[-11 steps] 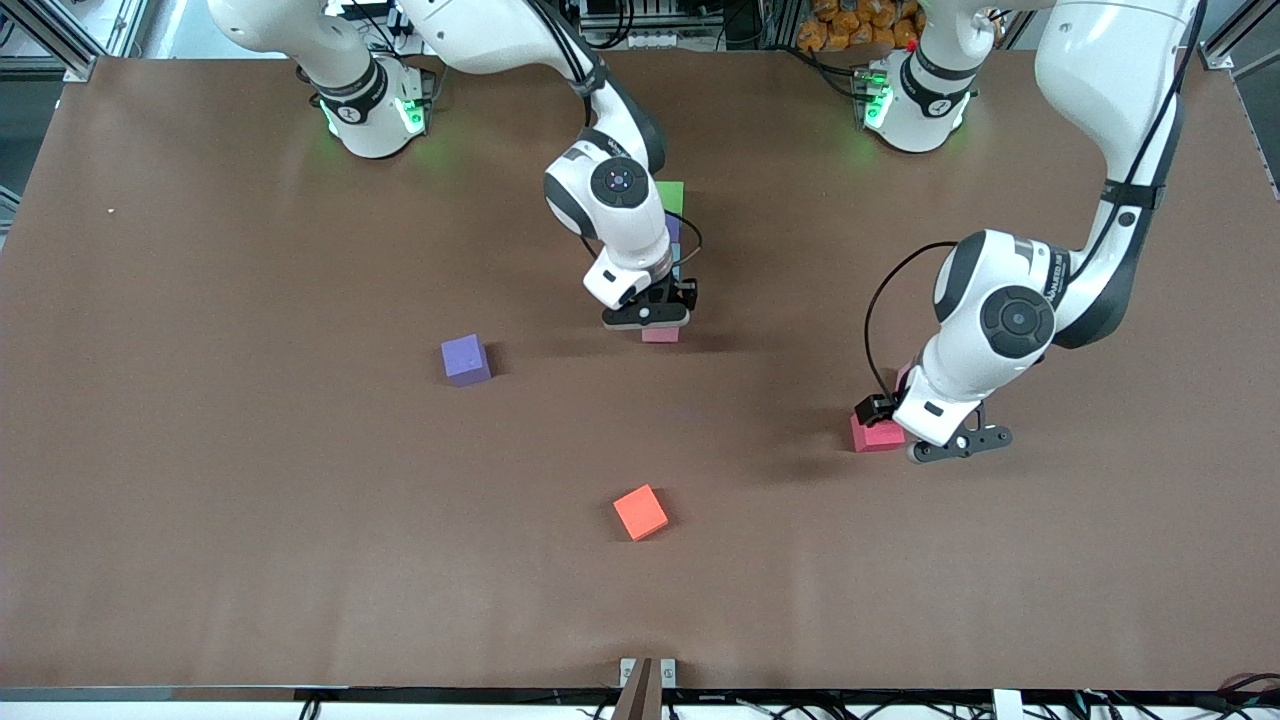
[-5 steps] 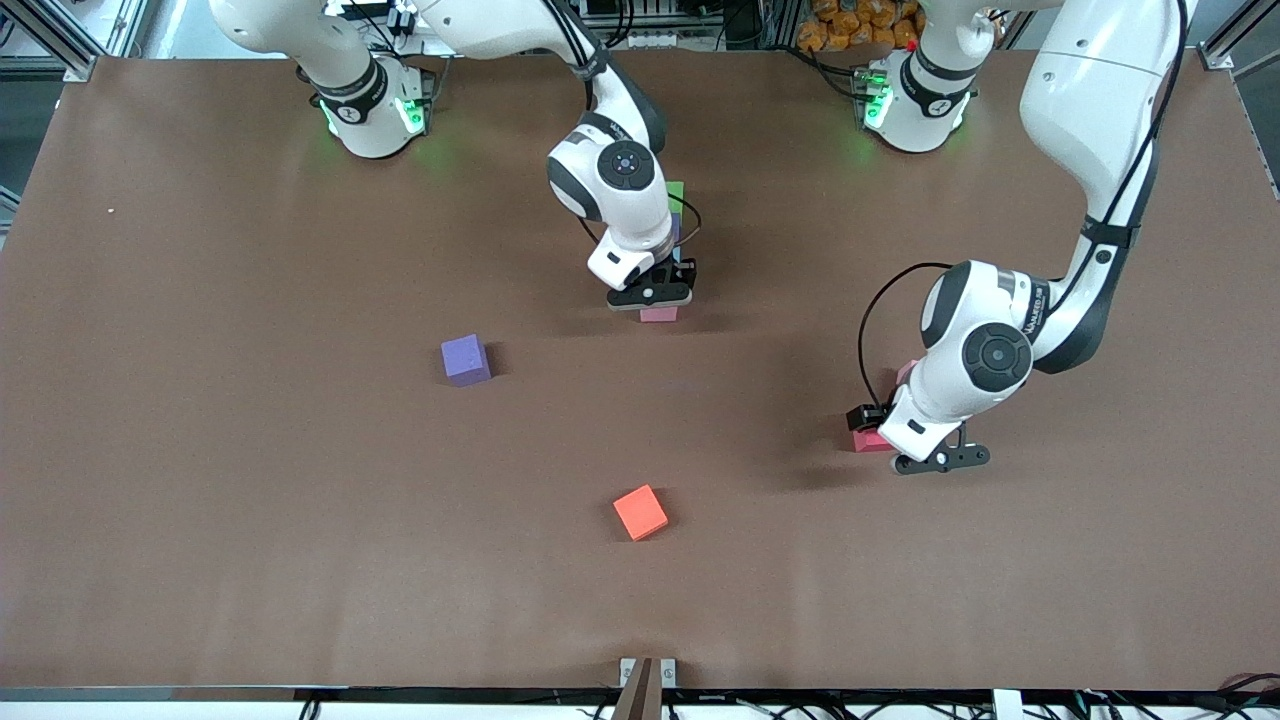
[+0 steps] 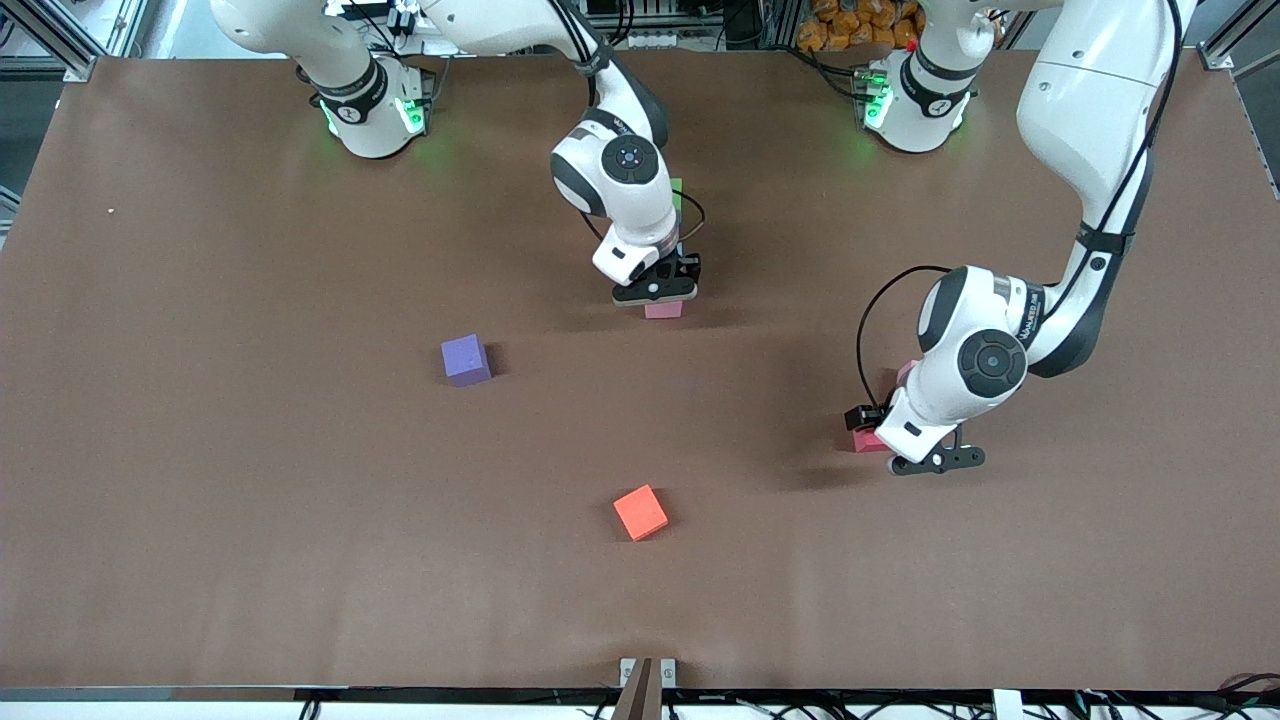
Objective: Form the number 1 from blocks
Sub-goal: 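Place the pink cube with the right gripper while the left gripper grasps magenta, then return the right arm to rest while the left gripper carries the magenta cube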
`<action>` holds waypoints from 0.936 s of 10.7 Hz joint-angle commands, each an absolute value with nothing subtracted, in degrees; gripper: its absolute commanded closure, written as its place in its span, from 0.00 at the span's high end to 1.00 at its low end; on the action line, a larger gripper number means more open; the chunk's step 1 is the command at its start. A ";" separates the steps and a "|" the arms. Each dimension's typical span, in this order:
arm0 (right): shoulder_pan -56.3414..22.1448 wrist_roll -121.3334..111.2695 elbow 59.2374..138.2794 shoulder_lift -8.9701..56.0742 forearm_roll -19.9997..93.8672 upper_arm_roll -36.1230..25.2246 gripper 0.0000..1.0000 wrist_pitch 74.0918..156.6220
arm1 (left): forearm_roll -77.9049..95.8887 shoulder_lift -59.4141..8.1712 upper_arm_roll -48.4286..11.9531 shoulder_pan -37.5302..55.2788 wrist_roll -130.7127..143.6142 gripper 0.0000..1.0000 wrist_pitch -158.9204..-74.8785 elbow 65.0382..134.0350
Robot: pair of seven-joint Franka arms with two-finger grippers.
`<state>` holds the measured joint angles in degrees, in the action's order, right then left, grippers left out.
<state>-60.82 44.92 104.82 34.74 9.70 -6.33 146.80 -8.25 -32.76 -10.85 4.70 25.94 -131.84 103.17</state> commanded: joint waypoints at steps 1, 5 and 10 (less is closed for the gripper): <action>-61.61 46.23 105.20 34.37 9.14 -6.59 1.00 147.57 | -8.17 -33.92 -10.28 5.19 24.79 1.00 -130.87 101.69; -58.11 46.23 106.17 30.08 8.96 -6.59 1.00 146.52 | -8.09 -35.15 -10.28 5.19 24.79 0.99 -131.31 101.69; -45.55 38.35 110.57 20.24 8.53 -6.59 1.00 139.18 | -8.35 -33.50 -10.81 5.54 25.31 0.00 -131.13 99.41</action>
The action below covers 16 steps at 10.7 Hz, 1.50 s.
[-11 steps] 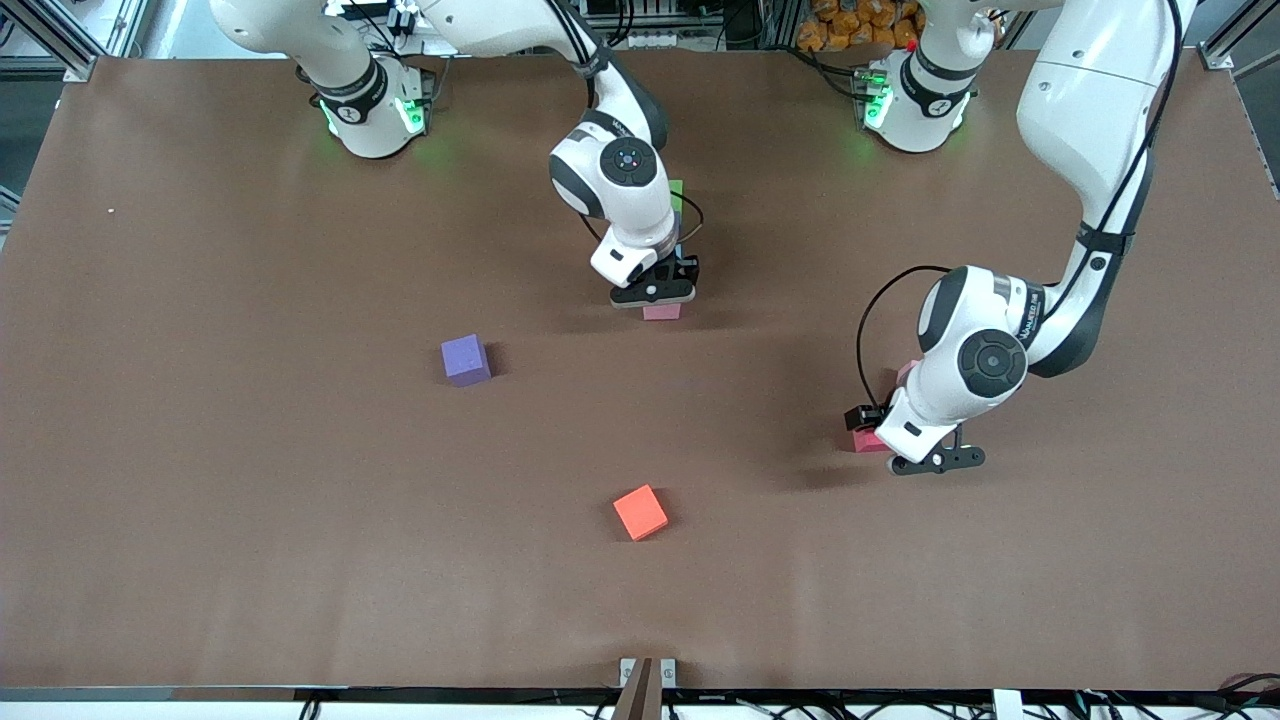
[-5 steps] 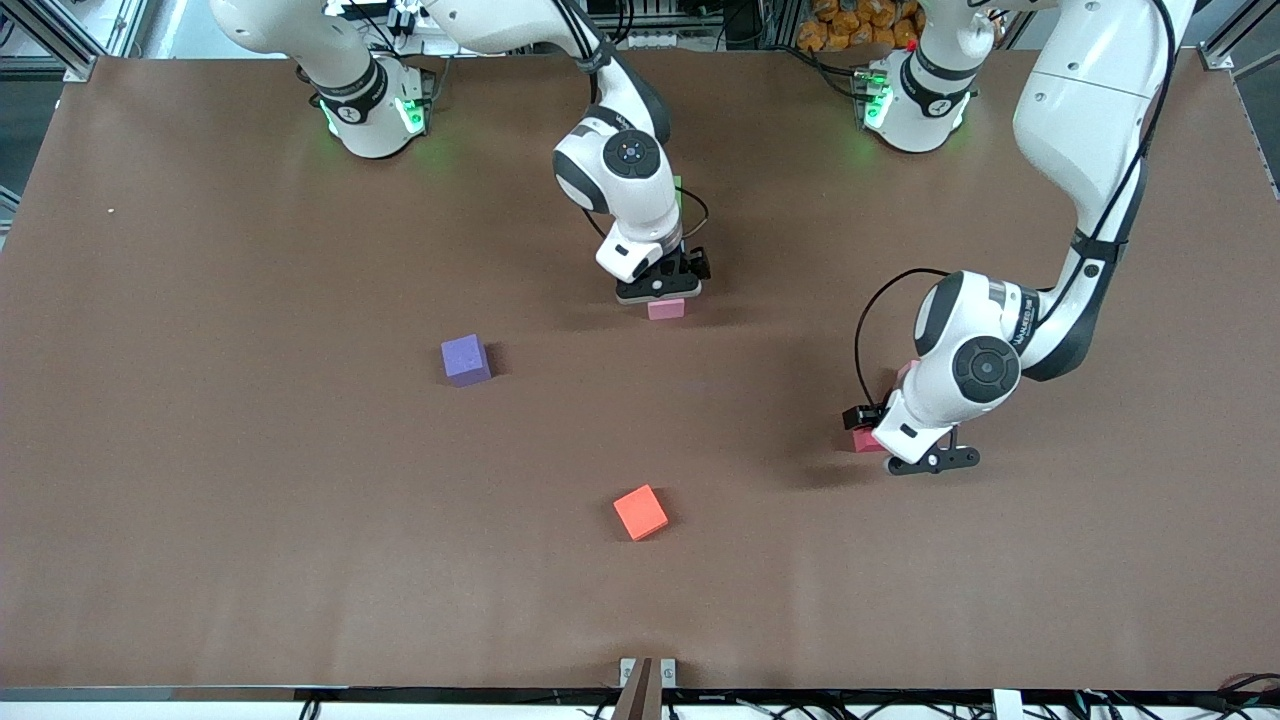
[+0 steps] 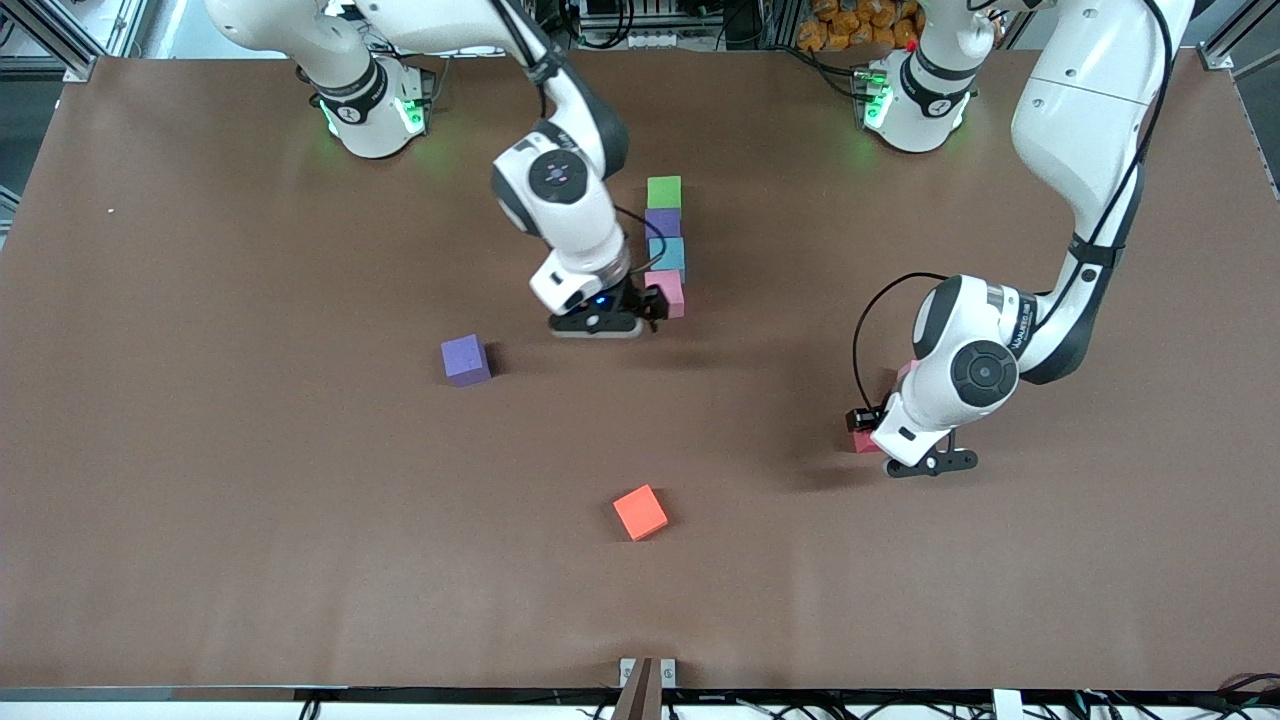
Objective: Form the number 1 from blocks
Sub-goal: 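Return the right arm to rest while the left gripper carries the magenta cube, then lower the magenta cube below the pink cube and open the left gripper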
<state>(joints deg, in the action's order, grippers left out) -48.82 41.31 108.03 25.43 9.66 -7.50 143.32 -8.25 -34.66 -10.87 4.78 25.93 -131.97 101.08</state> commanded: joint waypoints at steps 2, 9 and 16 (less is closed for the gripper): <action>-40.11 32.29 107.08 15.93 6.08 -6.59 1.00 127.25 | -8.35 -31.21 -11.07 7.11 25.57 0.00 -130.61 99.32; -24.37 15.49 93.60 11.44 4.83 -6.33 1.00 103.98 | -7.38 -28.21 -11.51 20.10 40.48 0.00 -130.52 99.23; -8.81 5.91 86.94 8.35 0.88 -0.89 1.00 93.19 | -7.38 -32.43 -11.51 31.27 51.58 0.00 -130.69 99.14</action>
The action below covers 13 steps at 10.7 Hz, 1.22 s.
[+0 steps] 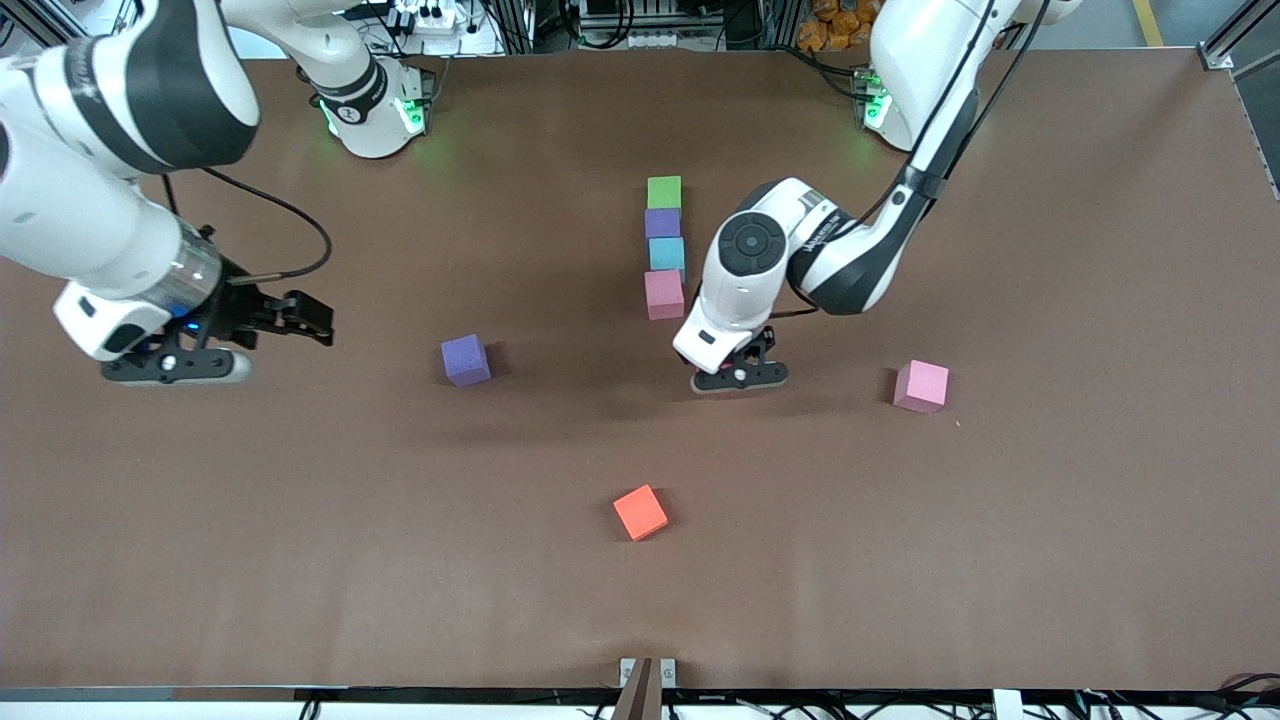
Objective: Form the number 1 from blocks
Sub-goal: 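Lower the magenta cube below the pink cube and open the left gripper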
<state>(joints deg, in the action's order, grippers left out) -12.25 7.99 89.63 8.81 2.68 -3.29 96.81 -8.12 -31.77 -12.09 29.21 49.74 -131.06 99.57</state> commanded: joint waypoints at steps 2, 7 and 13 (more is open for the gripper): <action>-5.11 0.12 86.66 6.51 -0.25 -0.44 1.00 91.50 | -7.38 -34.18 -11.51 34.18 54.39 0.00 -130.78 99.14; -0.88 -7.56 87.54 3.70 -2.99 -0.88 1.00 89.39 | -7.56 -34.54 -12.39 36.65 55.81 0.00 -130.87 99.14; -0.53 -1.58 88.51 4.04 -2.90 -2.90 1.00 90.17 | -8.09 -35.42 -13.18 36.74 55.37 0.00 -131.40 99.14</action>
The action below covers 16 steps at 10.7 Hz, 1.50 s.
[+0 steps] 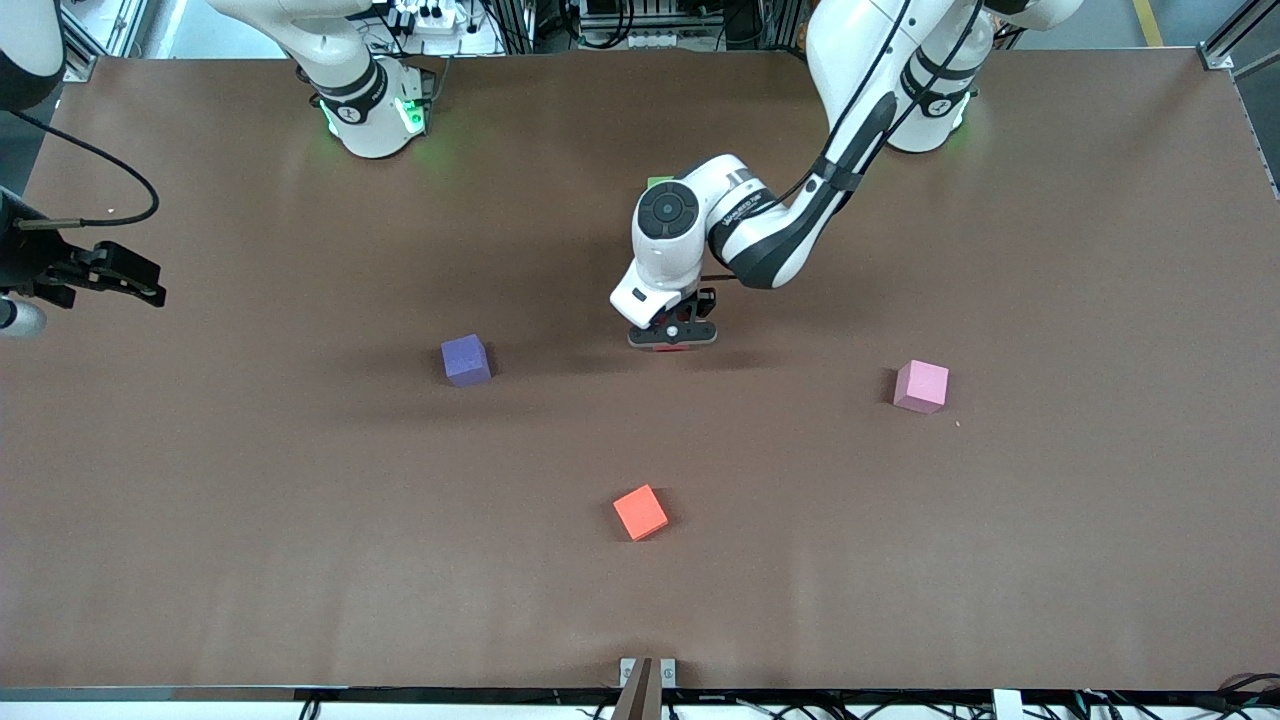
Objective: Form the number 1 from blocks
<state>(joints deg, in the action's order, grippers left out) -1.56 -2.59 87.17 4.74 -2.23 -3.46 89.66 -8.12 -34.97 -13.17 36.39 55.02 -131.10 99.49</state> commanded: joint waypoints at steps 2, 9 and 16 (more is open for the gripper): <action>-0.35 -1.58 88.42 4.22 -2.29 -2.90 1.00 90.26 | -8.09 -35.94 -13.18 36.74 55.11 0.51 -131.57 99.14; -0.53 -2.72 87.19 4.04 -2.29 -2.72 1.00 90.17 | -8.17 -26.39 -12.66 32.80 55.28 1.00 -130.17 97.47; -0.97 -2.64 87.19 4.13 -1.93 -2.55 1.00 90.53 | -7.21 -6.62 -16.61 5.32 29.15 1.00 -114.81 97.65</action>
